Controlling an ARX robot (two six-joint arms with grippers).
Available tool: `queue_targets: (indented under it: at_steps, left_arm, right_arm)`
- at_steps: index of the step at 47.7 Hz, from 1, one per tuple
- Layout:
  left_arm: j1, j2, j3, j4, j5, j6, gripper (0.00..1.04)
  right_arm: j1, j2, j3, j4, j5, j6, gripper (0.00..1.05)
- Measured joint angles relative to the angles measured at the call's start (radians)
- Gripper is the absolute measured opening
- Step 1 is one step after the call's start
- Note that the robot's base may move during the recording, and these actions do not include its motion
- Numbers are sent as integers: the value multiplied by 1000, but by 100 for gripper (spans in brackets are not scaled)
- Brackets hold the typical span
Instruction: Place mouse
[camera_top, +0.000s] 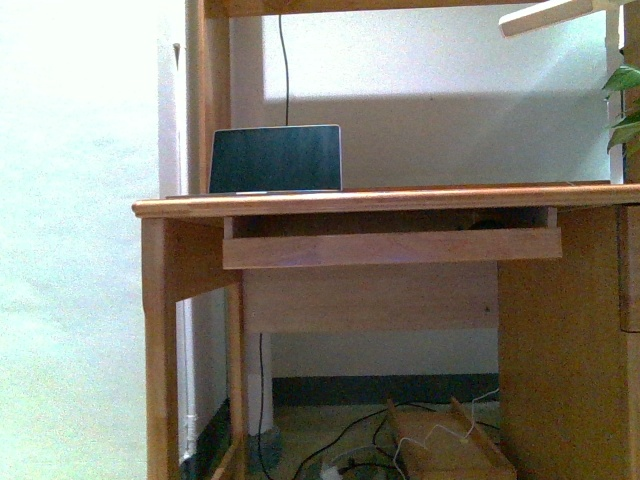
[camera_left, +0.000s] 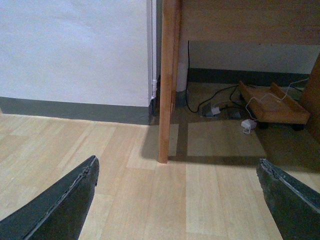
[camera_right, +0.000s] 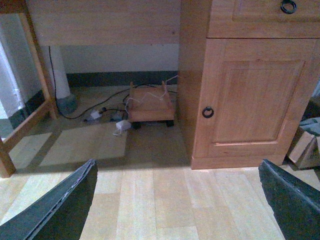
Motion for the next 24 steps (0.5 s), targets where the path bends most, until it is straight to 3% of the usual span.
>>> queue_targets:
  at_steps: [24]
  left_arm:
    - [0,0,0,0,0,0,97]
  right_arm:
    - [0,0,0,0,0,0,97]
